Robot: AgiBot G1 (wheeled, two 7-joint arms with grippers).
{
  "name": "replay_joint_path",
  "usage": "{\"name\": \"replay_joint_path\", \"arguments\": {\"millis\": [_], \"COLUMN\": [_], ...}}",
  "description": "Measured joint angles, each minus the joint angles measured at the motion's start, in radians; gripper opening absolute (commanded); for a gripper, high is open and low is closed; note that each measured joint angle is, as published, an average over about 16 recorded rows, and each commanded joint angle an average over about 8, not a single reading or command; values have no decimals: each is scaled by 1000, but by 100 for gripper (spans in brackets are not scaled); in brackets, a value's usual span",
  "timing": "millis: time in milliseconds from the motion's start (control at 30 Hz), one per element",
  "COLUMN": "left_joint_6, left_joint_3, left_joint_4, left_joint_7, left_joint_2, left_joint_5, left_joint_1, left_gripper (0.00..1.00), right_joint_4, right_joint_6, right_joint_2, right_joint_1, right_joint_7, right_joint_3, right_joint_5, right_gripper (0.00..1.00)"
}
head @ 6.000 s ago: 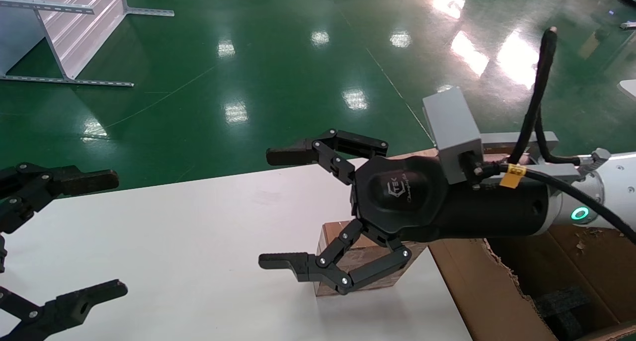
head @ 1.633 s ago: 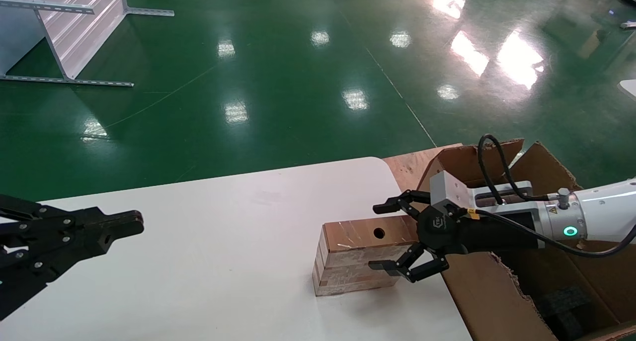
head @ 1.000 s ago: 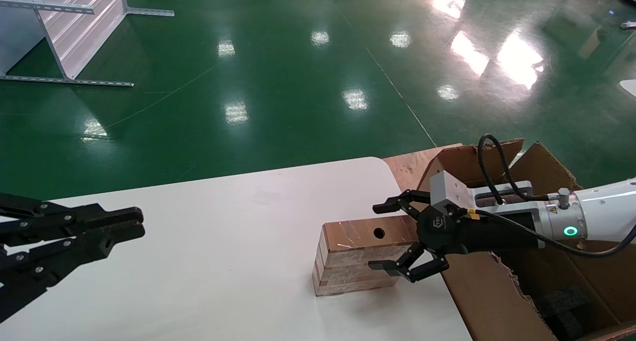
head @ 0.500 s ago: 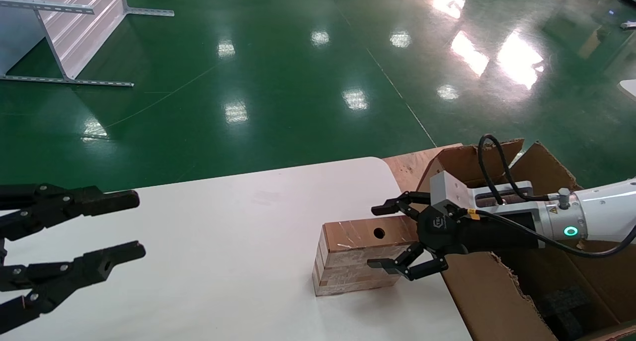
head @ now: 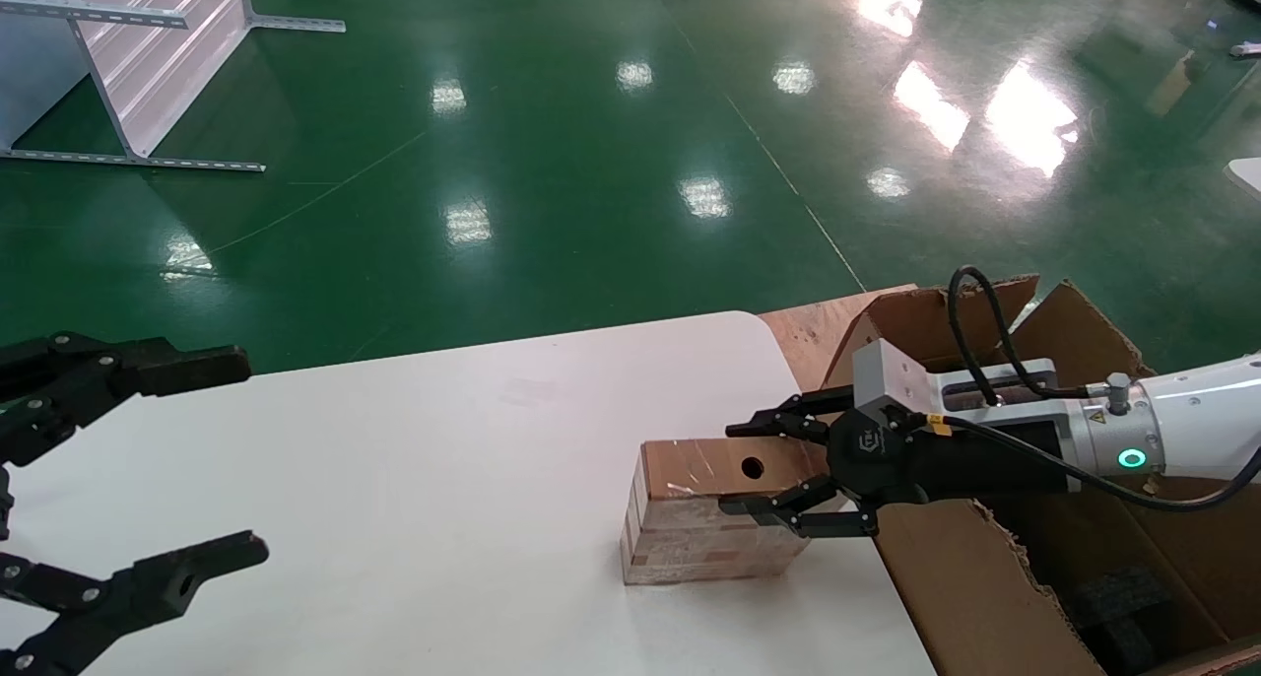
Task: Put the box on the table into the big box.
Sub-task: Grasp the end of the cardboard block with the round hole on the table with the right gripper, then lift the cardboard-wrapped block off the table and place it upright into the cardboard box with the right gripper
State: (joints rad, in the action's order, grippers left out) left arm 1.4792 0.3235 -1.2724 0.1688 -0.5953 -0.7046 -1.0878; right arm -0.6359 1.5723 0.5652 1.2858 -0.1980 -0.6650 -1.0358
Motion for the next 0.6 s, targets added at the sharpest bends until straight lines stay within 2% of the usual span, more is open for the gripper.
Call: {"name": "replay_joint_path", "arguments": {"millis": [367,600], "left_joint_6": [0,0], "left_joint_3": [0,0], "left_joint_4": [0,0], "left_joint_7": [0,0], "left_joint_2": [0,0], "left_joint_5": [0,0], "left_joint_1": [0,0], "left_gripper": [100,100], "right_joint_4": [-38,-118], "right_joint_6": [2,0], "right_joint_2": [-11,-61], "right_joint_1": [13,74], "right_joint_7": [15,79], "right_joint_3": [-3,5], "right_joint_5": [17,57], "right_gripper": [0,0]}}
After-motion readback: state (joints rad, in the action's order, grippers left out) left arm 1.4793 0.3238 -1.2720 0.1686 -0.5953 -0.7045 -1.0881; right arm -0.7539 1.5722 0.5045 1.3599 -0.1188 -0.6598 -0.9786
